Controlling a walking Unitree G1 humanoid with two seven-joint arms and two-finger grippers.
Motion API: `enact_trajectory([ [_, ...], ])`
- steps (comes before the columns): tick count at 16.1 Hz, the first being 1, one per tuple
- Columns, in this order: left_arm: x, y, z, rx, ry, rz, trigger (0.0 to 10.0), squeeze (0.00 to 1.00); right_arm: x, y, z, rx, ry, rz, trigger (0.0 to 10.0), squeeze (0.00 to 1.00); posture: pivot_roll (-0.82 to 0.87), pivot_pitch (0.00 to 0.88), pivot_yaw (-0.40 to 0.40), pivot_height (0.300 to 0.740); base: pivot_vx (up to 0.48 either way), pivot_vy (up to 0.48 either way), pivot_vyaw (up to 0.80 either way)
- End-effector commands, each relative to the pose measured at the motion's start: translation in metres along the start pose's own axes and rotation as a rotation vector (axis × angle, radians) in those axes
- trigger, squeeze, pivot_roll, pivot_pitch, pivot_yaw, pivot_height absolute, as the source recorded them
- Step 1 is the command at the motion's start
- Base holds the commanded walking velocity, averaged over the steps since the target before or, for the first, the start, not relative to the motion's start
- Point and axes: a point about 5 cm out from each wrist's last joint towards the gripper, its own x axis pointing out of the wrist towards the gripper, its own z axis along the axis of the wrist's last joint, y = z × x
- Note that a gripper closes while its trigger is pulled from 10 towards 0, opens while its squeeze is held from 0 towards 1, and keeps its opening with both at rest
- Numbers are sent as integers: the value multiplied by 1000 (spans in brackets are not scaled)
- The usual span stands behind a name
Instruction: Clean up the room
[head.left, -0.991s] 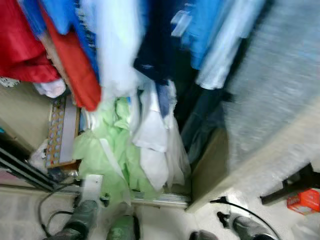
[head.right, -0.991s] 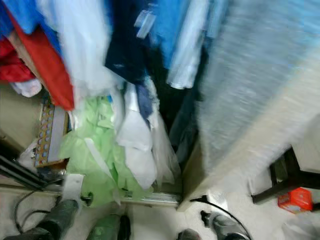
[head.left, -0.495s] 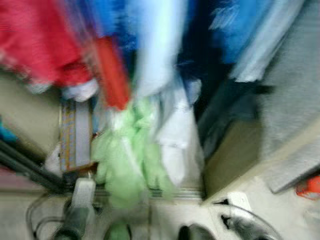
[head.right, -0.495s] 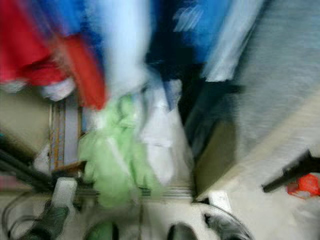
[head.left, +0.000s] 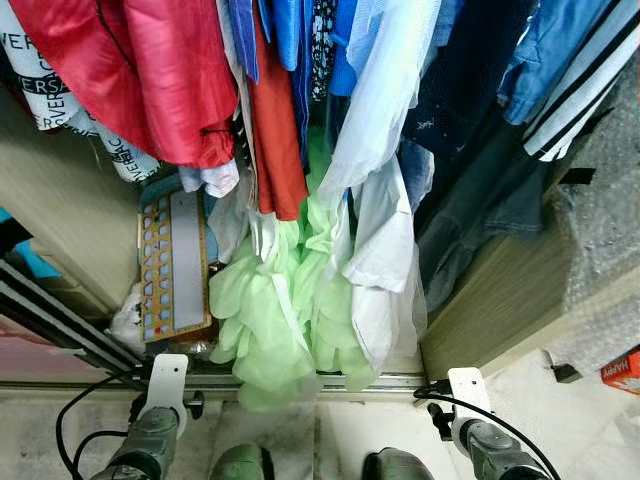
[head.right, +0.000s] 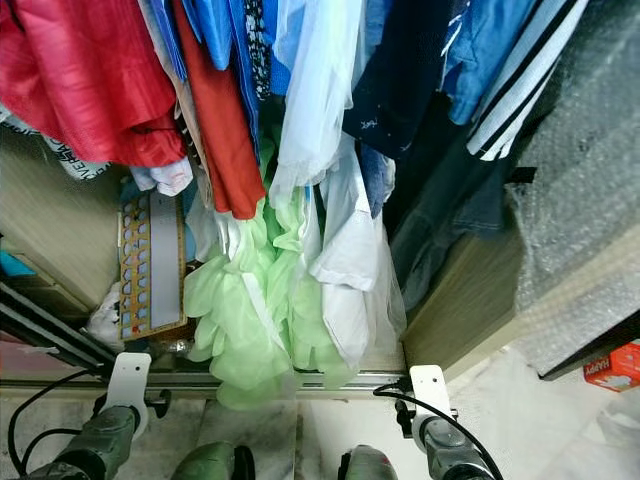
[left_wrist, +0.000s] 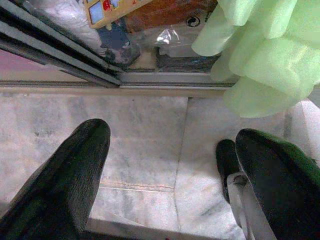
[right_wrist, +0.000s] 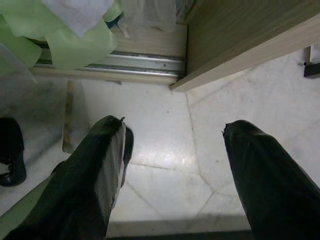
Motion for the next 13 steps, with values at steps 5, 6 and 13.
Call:
enact_trajectory([
  [5, 0, 7, 5, -63, -29, -25, 10000, 0, -2, -5, 0, 43, -50, -32, 10000, 0, -33, 90, 0, 740, 0, 0, 0],
  [6, 0, 9, 6, -78, -38, -36, 10000, 0, -2, -5, 0, 45, -57, -38, 10000, 0, -40, 94, 1, 740, 0, 0, 0],
  [13, -4, 62, 33, -170, -204, -16, 10000, 0, 3, -23, 61, 50, -207, -21, 10000, 0, -35, 83, -16, 740, 0, 0, 0],
])
